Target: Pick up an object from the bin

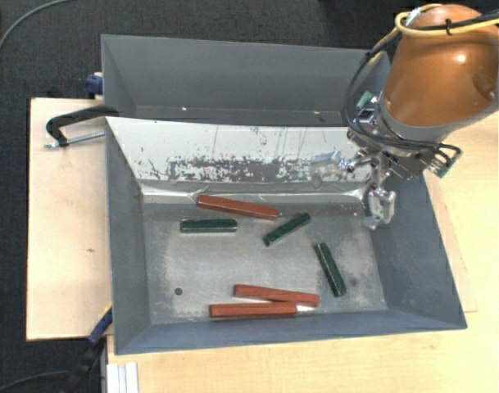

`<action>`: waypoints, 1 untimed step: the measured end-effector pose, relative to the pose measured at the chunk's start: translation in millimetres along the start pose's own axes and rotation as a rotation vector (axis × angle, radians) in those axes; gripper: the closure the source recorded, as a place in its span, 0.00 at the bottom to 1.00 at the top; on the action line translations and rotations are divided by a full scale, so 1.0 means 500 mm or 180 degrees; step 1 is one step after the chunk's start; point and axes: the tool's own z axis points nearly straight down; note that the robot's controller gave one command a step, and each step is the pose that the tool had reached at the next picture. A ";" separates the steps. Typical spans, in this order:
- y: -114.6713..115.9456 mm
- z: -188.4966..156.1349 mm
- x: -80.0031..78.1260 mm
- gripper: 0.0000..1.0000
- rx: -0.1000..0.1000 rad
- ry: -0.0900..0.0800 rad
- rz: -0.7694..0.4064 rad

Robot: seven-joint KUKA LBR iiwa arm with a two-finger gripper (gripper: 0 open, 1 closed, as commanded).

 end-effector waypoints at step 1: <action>0.087 0.302 -0.133 0.00 -0.0034 0.0021 -0.0307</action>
Offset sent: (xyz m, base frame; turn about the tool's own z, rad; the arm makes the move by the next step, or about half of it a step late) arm 0.0153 0.0745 -0.1472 -0.0930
